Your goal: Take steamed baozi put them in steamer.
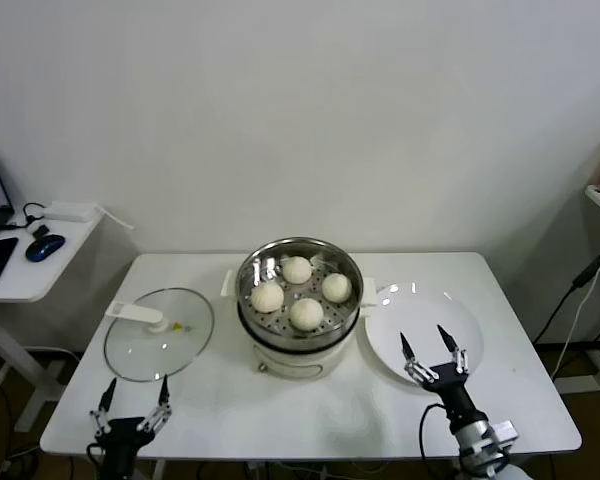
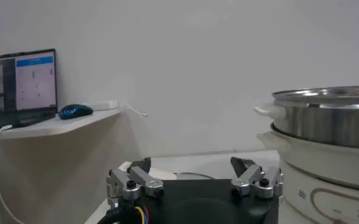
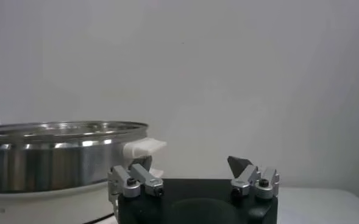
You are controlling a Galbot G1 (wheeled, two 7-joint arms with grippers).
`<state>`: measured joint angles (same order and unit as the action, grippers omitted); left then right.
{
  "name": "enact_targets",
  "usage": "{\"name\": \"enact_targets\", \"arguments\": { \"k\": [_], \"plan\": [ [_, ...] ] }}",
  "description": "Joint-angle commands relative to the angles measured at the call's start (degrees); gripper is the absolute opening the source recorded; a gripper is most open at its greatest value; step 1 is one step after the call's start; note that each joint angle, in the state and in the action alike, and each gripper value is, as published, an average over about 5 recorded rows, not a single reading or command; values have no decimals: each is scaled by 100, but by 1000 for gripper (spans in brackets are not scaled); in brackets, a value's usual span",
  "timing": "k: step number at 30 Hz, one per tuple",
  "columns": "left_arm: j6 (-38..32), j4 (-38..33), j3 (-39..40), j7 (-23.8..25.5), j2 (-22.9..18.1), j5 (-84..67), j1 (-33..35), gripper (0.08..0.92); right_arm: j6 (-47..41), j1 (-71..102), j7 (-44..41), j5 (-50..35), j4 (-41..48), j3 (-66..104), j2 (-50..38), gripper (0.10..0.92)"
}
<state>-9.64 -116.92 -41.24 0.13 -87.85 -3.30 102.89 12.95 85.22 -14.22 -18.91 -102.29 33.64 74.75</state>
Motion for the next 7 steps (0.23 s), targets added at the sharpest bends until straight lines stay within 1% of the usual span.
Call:
{"name": "enact_targets", "arguments": {
  "k": [1, 7],
  "plan": [
    [-40, -14, -37, 96, -3, -124, 33, 823, 108, 269, -38, -43, -17, 35, 97, 823],
    [-70, -16, -67, 111, 16, -144, 42, 823, 130, 218, -72, -29, 1, -32, 41, 823]
  ]
}}
